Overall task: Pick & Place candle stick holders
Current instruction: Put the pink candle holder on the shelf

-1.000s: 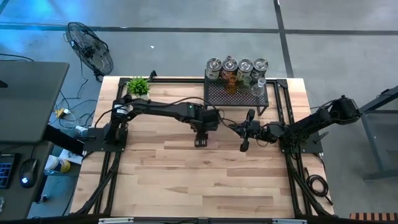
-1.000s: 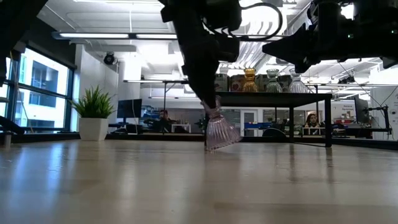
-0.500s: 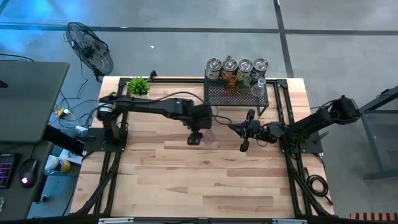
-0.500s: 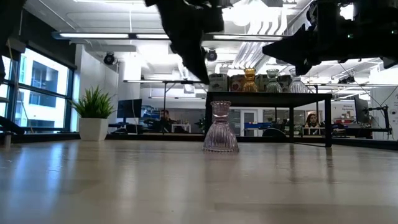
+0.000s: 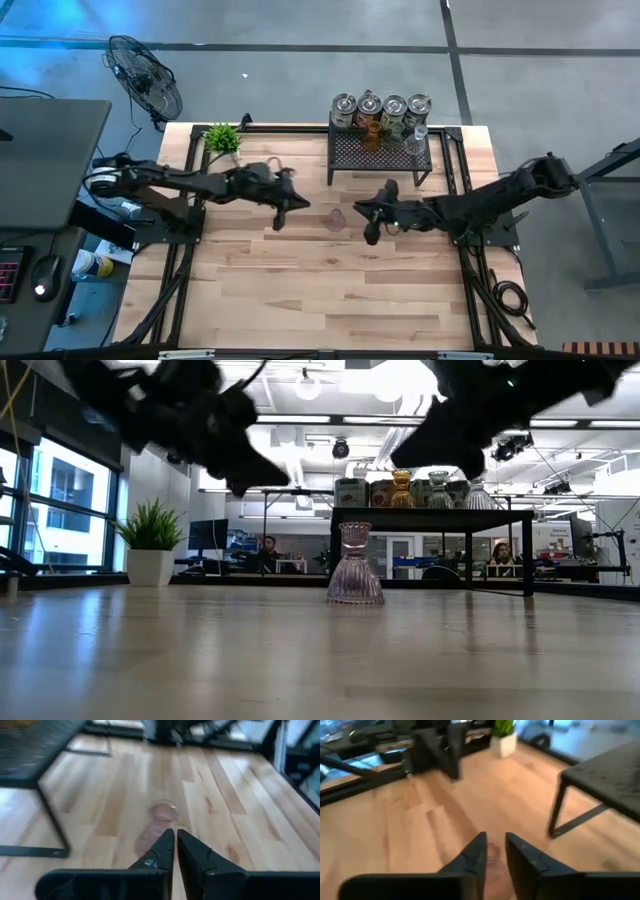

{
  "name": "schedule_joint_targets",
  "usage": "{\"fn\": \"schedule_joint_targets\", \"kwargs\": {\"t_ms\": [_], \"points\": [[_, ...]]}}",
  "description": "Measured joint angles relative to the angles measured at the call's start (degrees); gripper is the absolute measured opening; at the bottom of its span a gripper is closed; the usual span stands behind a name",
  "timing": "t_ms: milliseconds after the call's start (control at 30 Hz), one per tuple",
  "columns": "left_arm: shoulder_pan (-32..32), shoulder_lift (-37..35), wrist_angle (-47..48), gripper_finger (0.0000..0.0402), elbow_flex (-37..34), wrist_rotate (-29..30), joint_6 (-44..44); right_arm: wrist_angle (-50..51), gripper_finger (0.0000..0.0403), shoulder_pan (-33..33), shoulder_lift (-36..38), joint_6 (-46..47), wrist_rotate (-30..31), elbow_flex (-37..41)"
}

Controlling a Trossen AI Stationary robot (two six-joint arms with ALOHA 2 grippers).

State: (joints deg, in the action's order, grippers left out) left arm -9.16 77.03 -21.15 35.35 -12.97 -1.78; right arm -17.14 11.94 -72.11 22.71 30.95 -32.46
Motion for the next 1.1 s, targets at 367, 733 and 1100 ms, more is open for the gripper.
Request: {"fn": "schedule_joint_targets", "kwargs": {"t_ms": [367, 733, 1100], "points": [[-5.62, -2.38, -16.46, 0.0028, -13.69, 0.91, -4.45, 15.02, 0.0223, -2.73, -12.17, 6.67, -10.62, -14.23], [-5.58, -2.2, -20.32, 0.0028, -15.64, 1.6, -0.38, 29.75, 0.028, -5.34, -15.7, 9.99, -11.2, -24.96], [-5.58, -2.2, -19.61, 0.0028, -15.65, 1.64, 1.63, 30.34, 0.0291, -6.69, -16.39, 10.14, -12.06, -24.84]]}}
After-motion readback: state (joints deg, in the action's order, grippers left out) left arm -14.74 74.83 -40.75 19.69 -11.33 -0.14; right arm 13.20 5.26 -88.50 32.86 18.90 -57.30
